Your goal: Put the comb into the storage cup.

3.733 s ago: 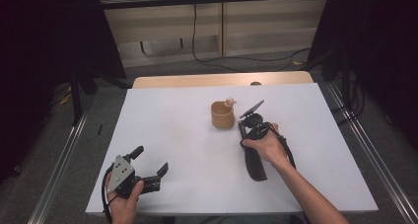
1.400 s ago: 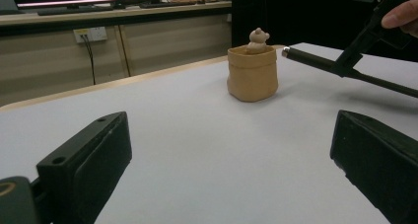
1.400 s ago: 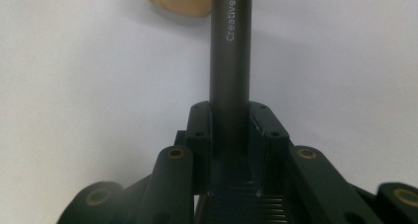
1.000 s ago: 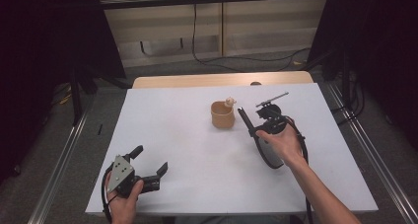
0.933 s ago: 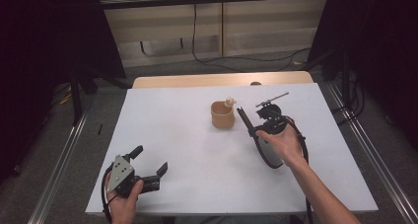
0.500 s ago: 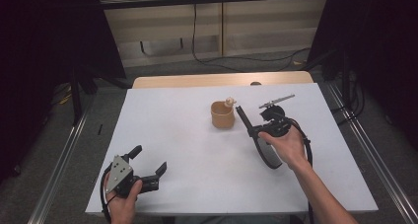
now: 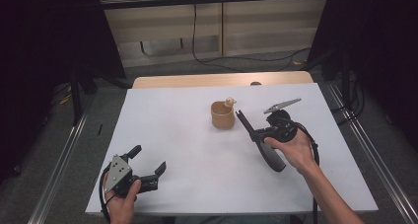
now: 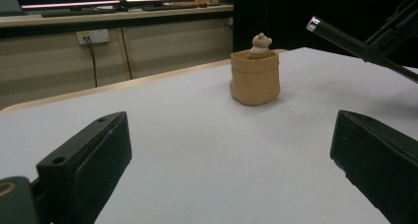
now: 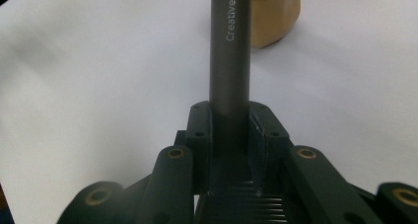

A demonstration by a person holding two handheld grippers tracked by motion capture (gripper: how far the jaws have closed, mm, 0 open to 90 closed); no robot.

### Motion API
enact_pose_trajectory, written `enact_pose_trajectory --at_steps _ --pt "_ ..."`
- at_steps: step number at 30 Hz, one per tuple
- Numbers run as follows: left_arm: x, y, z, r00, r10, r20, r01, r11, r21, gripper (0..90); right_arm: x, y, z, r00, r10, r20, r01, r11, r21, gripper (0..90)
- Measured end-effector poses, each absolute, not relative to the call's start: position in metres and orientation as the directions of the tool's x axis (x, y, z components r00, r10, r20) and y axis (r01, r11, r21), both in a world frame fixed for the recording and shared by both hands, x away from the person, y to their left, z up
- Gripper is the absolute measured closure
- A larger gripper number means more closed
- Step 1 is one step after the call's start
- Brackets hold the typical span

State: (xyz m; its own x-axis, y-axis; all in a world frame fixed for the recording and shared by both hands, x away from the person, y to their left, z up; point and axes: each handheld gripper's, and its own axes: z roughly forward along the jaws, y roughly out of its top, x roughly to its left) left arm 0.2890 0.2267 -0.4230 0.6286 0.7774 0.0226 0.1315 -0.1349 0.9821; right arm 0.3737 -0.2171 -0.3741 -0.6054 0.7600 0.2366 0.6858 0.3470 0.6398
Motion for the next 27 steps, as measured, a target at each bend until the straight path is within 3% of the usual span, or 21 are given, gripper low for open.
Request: enact_pose_trajectory --at_steps 15,27 --pt "0.290 0.222 -0.422 0.655 0.755 0.029 0.140 -0.159 0.977 2.3 0.362 -0.215 -0.368 -0.722 0.659 0.212 0.601 0.444 0.665 72.8" --pt "0.293 0.217 -0.423 0.681 0.732 0.018 0.178 -0.190 0.966 2.4 0.358 -0.198 -0.374 -0.779 0.592 0.204 0.575 0.545 0.611 72.8"
